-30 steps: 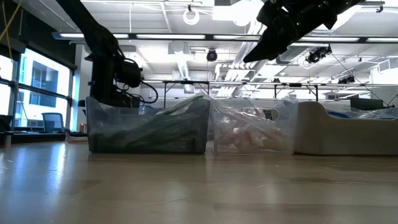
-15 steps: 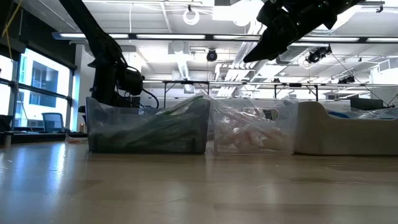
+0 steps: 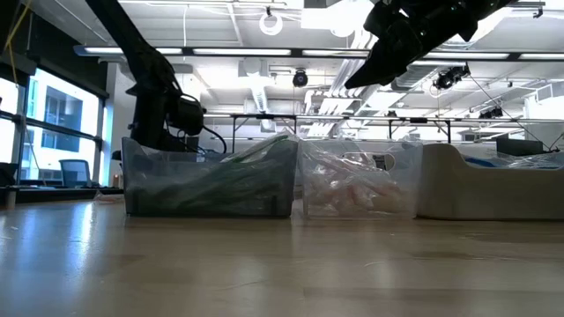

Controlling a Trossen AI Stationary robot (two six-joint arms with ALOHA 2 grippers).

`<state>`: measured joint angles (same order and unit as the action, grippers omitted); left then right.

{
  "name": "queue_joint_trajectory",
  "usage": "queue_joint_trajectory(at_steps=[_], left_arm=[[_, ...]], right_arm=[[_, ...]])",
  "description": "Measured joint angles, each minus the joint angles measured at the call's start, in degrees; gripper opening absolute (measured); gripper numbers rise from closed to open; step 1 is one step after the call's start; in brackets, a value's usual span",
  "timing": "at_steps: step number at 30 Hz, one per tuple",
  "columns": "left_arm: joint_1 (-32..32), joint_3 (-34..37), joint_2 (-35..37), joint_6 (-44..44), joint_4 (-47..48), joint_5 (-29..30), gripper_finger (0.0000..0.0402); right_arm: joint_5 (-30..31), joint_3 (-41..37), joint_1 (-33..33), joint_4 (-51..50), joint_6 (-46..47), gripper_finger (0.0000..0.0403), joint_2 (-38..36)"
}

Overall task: Pick & Place Toothbrushes
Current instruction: Put the orange toothbrush into the transparent bin

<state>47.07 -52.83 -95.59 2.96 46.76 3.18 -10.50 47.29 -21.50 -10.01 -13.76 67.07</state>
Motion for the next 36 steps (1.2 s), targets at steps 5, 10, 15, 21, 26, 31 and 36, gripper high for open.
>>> queue_joint_trajectory(at_steps=[5,10,15,21,26,31,36], left_arm=[[-2.0,-1.4,-0.3,-0.2,0.8,0.3,0.0016],[-4.7,-3.5,-0.3,-1.4,0.3,0.1,0.0010],[-7.2,-5.0,-0.3,-1.4,0.6,0.7,0.0010],[-9.1,-8.4,-0.2,-1.4,2.7,2.6,0.0010],[-10.1,-13.2,-0.2,-1.3,6.7,5.8,0.0010],[-10.9,-18.8,-0.1,-1.6,10.6,6.0,0.0010],[-12.4,-24.5,-0.1,-3.3,12.8,5.6,0.0010]], right_arm=[[0.0,0.0,0.0,-0.1,0.0,0.0004,0.0],[0.1,0.0,0.0,-0.1,0.0,0.0004,0.0],[0.1,0.0,0.0,-0.1,0.0,0.0004,0.0],[0.1,0.0,0.0,-0.2,0.0,0.0004,0.0],[0.1,0.0,0.0,-0.2,0.0,0.0004,0.0],[0.1,0.0,0.0,-0.2,0.0,0.0004,0.0],[0.1,0.0,0.0,-0.2,0.0,0.0004,0.0]])
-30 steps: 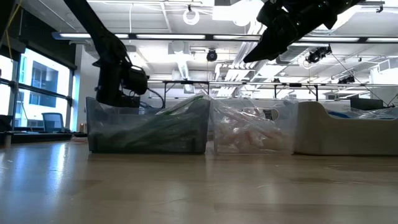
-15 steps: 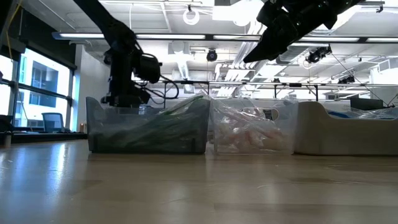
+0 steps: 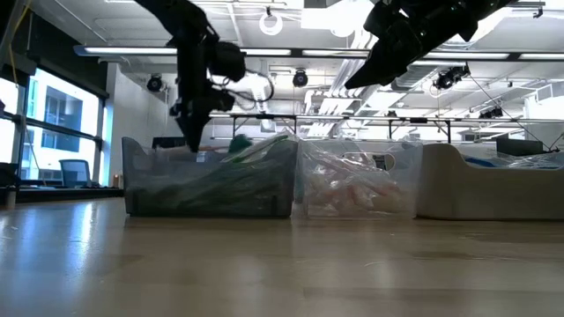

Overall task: Pick & Place Toothbrushes
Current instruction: Put the orange toothbrush into the transparent bin

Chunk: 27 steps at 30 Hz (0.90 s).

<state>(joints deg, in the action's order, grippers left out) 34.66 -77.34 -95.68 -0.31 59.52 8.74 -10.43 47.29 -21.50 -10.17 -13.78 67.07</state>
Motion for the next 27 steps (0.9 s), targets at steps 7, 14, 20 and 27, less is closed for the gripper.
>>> queue_joint_trajectory(at_steps=[7,14,20,27], left_arm=[[-3.4,-5.4,0.0,-1.5,0.5,-0.5,0.0010],[-6.8,-6.5,0.0,-2.7,0.0,-2.3,0.0010],[-8.2,-6.5,0.0,-2.7,-2.6,-2.4,0.0010],[-8.1,-6.5,0.0,-3.7,-9.7,-10.9,0.0010]], right_arm=[[0.0,0.0,0.0,0.0,0.0,0.0004,0.0],[0.0,0.0,0.0,0.0,0.0,0.0004,0.0],[0.0,0.0,0.0,0.0,0.0,0.0004,0.0],[0.0,0.0,0.0,0.0,0.0,0.0004,0.0]])
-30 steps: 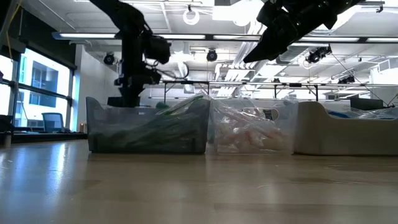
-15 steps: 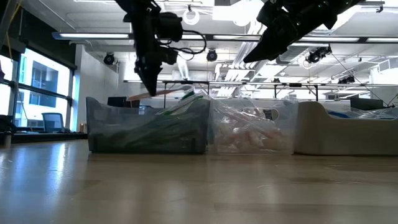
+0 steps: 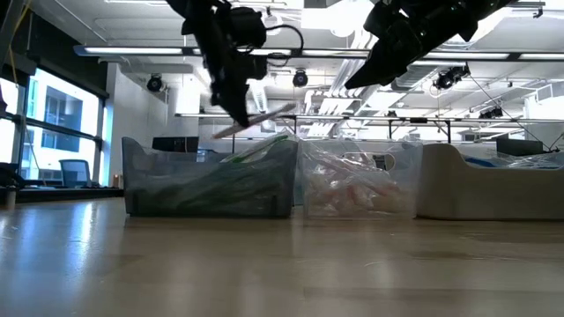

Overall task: Pick & Place Toothbrushes
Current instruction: Put the orange toothbrush into the transparent bin

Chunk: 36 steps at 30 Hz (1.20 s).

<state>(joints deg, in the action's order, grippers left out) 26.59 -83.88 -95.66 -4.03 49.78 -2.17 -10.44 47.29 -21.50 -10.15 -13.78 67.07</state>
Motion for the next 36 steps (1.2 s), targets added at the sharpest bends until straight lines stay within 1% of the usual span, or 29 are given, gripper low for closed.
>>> queue_joint_trajectory(at_steps=[7,11,13,15,18,21,24,28,29,31,36], left_arm=[[0.0,0.0,0.0,-3.6,-12.1,-11.9,0.0010],[0.0,0.0,0.0,-5.3,-19.1,-17.3,0.0010],[0.0,0.0,0.0,-6.1,-22.7,-19.9,0.0010],[0.0,0.0,0.0,-6.9,-25.8,-21.6,0.0010],[0.0,0.0,0.0,-8.4,-28.4,-22.7,0.0010],[0.0,0.0,0.0,-9.8,-29.3,-23.0,0.0010],[0.0,0.0,0.0,-11.0,-29.3,-23.0,0.0010],[0.0,0.0,0.0,-11.2,-30.0,-23.0,0.0010],[0.0,0.0,0.0,-11.2,-30.3,-23.0,0.0010],[0.0,0.0,0.0,-11.2,-30.8,-23.0,0.0010],[-0.1,0.0,0.0,-11.1,-30.8,-23.0,0.0015]], right_arm=[[0.0,0.0,0.0,0.0,0.0,0.0004,0.0],[0.1,0.0,0.0,0.7,0.0,0.0004,0.0],[2.1,0.0,0.0,2.9,1.3,0.0004,0.0],[5.6,0.0,0.0,5.7,3.5,0.0004,0.0],[10.6,0.0,0.0,8.8,5.4,0.0004,0.0],[11.7,0.0,0.0,10.9,5.4,0.0004,0.0],[9.7,0.0,0.0,13.0,6.2,0.0004,0.0],[3.7,0.0,0.0,15.1,6.2,0.0008,1.0],[2.6,0.0,0.0,15.1,6.4,0.0013,1.3],[2.3,0.0,0.0,16.0,6.5,0.0031,2.3],[2.9,0.0,0.1,20.7,6.6,0.0106,6.2]])
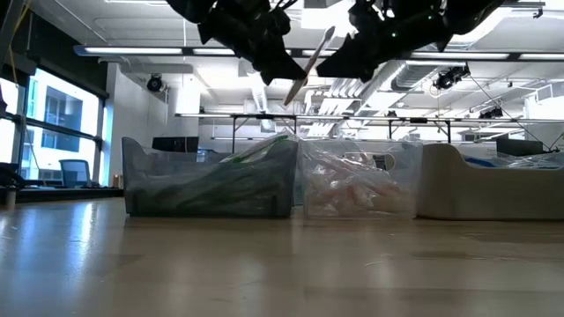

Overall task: Pick & Place Toothbrushes
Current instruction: Put the orange toothbrush into the transparent bin

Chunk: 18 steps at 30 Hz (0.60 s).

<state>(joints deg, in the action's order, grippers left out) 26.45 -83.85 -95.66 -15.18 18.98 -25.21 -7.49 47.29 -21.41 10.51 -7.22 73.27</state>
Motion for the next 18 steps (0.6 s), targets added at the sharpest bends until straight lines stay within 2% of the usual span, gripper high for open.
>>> queue_joint_trajectory(at_steps=[5,9,13,18], left_arm=[[-0.7,0.0,0.0,0.1,0.6,0.1,0.0015],[-0.7,0.0,0.0,0.0,0.7,0.1,0.0010],[-0.7,0.0,0.0,0.0,0.9,0.1,0.0016],[-0.6,0.0,0.0,0.0,0.9,0.1,0.0019]], right_arm=[[0.0,0.0,0.0,4.5,0.1,0.0167,1.2],[-0.2,0.0,0.4,7.9,0.1,0.0189,1.3],[-0.2,0.0,0.8,9.5,0.1,0.0184,1.2],[-0.1,0.0,1.3,9.5,0.1,0.0140,1.1]])
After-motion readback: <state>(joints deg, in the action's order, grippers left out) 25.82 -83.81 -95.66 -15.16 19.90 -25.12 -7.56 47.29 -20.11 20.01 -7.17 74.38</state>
